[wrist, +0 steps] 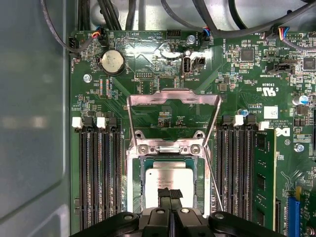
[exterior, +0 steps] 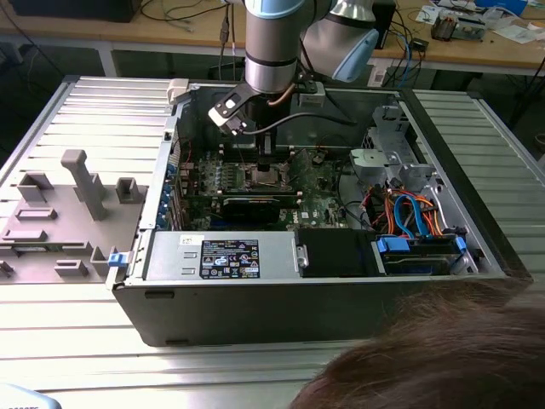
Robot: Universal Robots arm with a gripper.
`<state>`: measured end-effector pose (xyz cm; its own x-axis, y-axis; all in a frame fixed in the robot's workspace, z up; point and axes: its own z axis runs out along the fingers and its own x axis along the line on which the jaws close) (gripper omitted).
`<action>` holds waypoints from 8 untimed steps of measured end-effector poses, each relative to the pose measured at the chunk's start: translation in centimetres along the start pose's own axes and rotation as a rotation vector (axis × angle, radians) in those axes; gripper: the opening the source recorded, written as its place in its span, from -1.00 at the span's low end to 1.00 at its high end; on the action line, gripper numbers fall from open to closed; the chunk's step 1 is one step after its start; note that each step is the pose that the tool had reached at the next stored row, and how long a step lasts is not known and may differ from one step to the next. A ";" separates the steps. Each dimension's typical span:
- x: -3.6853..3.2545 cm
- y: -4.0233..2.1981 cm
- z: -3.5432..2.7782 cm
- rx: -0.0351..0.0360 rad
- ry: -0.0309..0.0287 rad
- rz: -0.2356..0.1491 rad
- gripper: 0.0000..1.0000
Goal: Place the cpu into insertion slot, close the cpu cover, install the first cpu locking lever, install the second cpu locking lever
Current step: 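Place the cpu into insertion slot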
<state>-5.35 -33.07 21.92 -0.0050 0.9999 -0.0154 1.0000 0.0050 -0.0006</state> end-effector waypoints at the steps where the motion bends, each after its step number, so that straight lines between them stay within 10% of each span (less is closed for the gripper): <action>1: 0.00 0.00 0.00 -0.0001 0.0000 -0.001 -0.79; 8: 0.00 0.00 -0.08 -0.0002 -0.0001 -0.015 -0.79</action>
<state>-5.35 -33.07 22.00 -0.0204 0.9997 -0.0154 0.9998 0.0204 -0.0006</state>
